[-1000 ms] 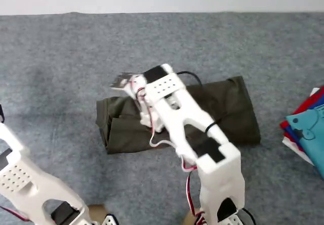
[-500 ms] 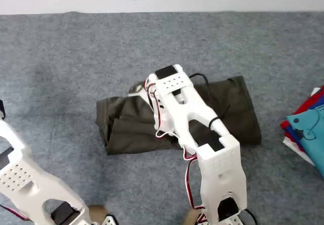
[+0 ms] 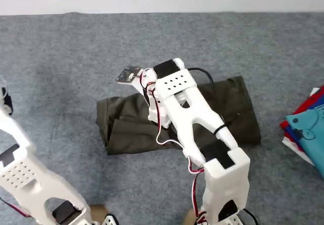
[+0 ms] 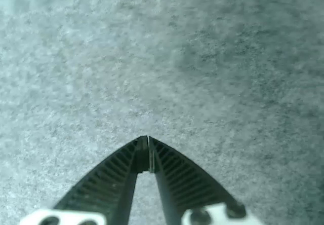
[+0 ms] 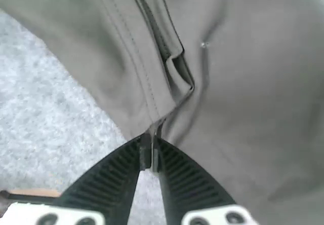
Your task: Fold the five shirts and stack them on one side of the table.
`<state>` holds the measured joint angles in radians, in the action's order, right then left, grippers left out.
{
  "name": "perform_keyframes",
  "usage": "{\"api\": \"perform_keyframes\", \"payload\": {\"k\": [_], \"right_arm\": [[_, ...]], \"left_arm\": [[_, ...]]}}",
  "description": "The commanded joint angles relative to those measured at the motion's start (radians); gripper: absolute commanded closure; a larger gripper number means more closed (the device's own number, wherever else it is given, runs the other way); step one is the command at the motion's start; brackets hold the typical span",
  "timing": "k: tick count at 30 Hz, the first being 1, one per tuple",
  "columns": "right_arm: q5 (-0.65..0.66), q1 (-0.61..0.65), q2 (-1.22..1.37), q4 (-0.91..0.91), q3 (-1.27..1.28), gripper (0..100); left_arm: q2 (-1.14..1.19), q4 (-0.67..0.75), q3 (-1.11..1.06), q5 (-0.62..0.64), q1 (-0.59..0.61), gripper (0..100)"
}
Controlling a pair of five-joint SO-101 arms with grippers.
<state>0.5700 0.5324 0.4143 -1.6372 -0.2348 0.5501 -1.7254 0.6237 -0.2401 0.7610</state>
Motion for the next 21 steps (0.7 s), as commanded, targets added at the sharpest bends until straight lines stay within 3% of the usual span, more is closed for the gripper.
{"api": "perform_keyframes", "payload": {"k": [1,7,15,21], "right_arm": [[-0.003,0.002,0.058,0.048,0.038,98.8],[-0.003,-0.022,0.113,0.041,0.074,98.7],[-0.006,-0.027,-0.173,0.045,0.063,98.7],[-0.120,-0.189,-0.245,0.041,0.063,98.4]], "left_arm": [[-0.103,-0.026,0.033,-0.003,-0.038,99],[-0.157,-0.026,0.033,-0.003,-0.049,99],[-0.245,-0.028,-0.016,-0.002,-0.049,99],[-0.400,-0.028,-0.242,-0.003,-0.048,99]]}}
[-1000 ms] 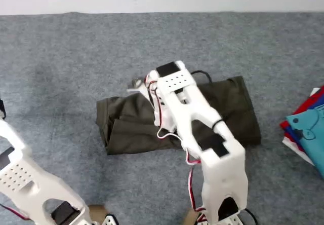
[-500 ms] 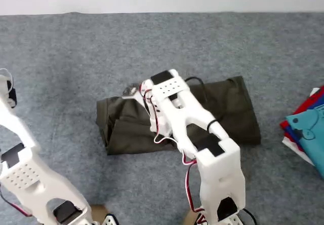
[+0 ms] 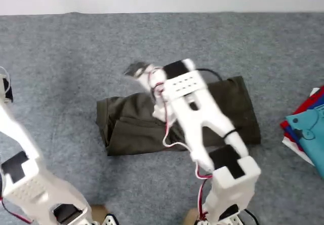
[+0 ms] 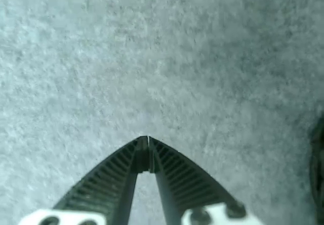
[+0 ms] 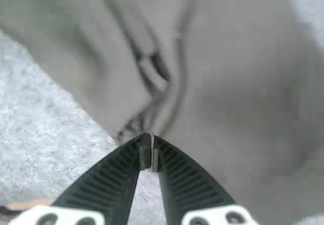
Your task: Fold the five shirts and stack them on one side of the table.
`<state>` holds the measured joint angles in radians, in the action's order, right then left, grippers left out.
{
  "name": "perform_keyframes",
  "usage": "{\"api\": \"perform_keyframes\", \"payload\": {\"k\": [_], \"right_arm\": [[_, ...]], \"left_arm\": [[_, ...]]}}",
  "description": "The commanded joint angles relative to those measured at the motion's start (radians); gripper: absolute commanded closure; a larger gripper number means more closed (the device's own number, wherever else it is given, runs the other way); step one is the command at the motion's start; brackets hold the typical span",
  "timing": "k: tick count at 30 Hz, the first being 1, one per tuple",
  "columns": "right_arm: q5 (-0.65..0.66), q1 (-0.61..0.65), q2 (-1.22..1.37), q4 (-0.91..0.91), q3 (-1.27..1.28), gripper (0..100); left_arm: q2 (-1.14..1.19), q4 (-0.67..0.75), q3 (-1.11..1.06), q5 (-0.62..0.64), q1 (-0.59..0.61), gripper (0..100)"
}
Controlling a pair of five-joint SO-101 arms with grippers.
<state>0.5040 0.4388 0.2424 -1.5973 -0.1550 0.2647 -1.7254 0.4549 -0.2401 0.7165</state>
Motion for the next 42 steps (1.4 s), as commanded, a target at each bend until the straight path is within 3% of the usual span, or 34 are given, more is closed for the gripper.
{"api": "perform_keyframes", "payload": {"k": [1,4,9,12,29,33,42], "right_arm": [[-0.075,-0.139,-0.073,0.001,-0.017,98.3],[-0.109,-0.246,-0.070,0.008,-0.017,96.7],[-0.206,-0.366,-0.068,0.045,-0.014,80.5],[-0.265,-0.423,-0.042,0.114,-0.012,76.3],[-0.305,-0.573,0.209,0.332,-0.018,74.7],[-0.324,-0.584,0.220,0.372,-0.018,70.2],[-0.350,-0.538,0.298,0.390,-0.018,70.1]], "left_arm": [[-0.144,-0.028,-0.113,-0.003,-0.003,99],[-0.239,-0.026,-0.213,-0.008,-0.003,99],[-0.348,-0.023,-0.331,-0.009,-0.003,99],[-0.391,-0.026,-0.386,-0.009,-0.003,99],[-0.528,-0.026,-0.453,-0.057,-0.003,99],[-0.528,-0.028,-0.453,-0.057,-0.003,99],[-0.528,-0.028,-0.455,-0.057,-0.003,99]]}}
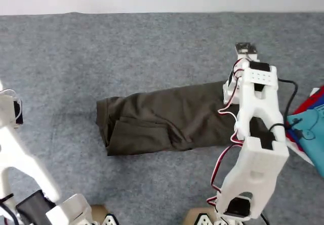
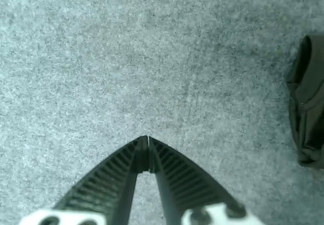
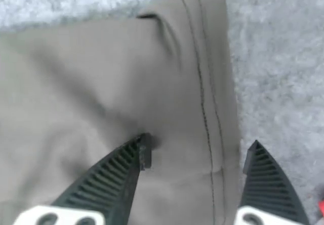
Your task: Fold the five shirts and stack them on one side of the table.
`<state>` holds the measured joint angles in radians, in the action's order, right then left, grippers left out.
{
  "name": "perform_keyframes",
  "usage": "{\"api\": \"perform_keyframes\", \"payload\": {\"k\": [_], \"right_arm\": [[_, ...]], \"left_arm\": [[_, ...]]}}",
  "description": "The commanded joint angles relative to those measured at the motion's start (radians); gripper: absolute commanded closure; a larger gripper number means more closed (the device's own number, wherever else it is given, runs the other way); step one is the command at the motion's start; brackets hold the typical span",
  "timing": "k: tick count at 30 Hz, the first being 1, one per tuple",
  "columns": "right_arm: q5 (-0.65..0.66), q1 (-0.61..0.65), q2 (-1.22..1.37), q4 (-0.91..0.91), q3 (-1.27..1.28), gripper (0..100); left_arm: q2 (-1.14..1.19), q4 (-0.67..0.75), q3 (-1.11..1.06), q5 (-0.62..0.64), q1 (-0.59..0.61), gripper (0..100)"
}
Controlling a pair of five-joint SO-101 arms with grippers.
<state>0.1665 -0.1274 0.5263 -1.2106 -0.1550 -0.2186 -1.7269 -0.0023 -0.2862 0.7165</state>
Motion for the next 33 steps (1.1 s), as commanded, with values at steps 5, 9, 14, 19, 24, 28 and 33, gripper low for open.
{"api": "perform_keyframes", "payload": {"k": [5,9,14,19,24,28,33], "right_arm": [[-0.032,0.048,0.068,-0.042,-0.046,70.3],[-0.032,0.071,0.094,-0.102,-0.091,74.9],[-0.031,0.073,0.102,-0.147,-0.150,99.1],[0.037,0.045,0.097,-0.185,-0.178,98.7],[0.123,-0.061,0.099,-0.243,-0.235,98.8],[0.201,-0.153,0.099,-0.312,-0.334,98.8],[0.293,-0.157,0.099,-0.461,-0.454,98.8]], "left_arm": [[-0.044,-0.028,0.002,-0.011,0.000,99],[-0.044,-0.028,0.002,-0.011,0.029,99],[-0.044,-0.028,0.002,-0.011,0.051,99],[-0.044,-0.028,0.004,-0.011,0.046,99],[-0.044,-0.028,0.004,-0.011,0.046,99],[-0.044,-0.028,0.004,-0.011,0.044,99],[-0.044,-0.028,0.004,-0.011,0.044,99]]}}
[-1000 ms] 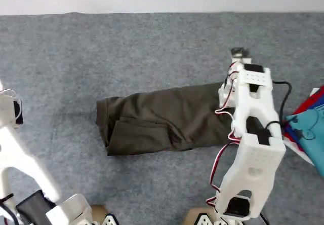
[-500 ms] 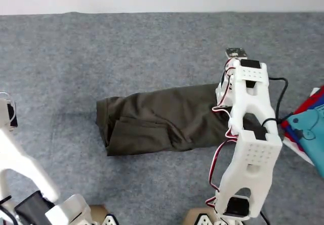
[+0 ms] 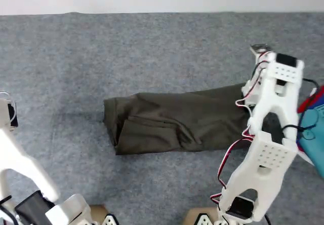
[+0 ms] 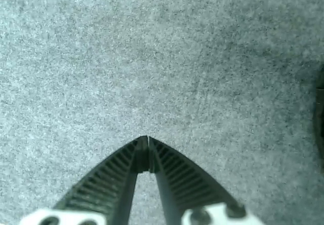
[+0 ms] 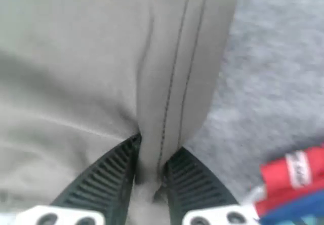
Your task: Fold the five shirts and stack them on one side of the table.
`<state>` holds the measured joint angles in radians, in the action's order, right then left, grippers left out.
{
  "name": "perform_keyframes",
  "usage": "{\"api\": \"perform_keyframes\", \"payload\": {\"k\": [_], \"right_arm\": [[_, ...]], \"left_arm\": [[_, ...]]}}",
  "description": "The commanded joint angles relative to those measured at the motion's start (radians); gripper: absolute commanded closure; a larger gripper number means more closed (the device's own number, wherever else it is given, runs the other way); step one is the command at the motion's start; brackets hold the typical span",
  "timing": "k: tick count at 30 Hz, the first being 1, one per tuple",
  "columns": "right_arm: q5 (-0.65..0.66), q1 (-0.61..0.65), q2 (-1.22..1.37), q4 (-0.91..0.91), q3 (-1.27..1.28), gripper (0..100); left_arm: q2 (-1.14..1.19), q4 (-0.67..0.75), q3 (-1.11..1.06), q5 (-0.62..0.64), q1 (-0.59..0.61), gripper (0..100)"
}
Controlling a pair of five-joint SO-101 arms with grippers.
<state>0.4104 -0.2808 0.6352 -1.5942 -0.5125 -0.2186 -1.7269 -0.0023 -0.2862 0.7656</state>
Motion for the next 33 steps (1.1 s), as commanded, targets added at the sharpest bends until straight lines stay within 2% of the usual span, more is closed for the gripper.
{"api": "perform_keyframes", "payload": {"k": [1,6,23,33], "right_arm": [[0.060,0.013,-0.010,-0.105,-0.112,98.8],[0.095,0.134,-0.012,-0.200,-0.126,98.8],[0.041,0.647,-0.163,-0.202,-0.123,98.8],[0.046,0.888,-0.150,-0.104,-0.127,98.8]], "left_arm": [[-0.044,-0.028,0.004,-0.011,-0.005,99],[-0.044,-0.028,0.004,-0.011,-0.005,99],[-0.044,-0.026,0.008,-0.011,-0.003,99],[-0.044,-0.025,0.008,-0.009,0.000,99]]}}
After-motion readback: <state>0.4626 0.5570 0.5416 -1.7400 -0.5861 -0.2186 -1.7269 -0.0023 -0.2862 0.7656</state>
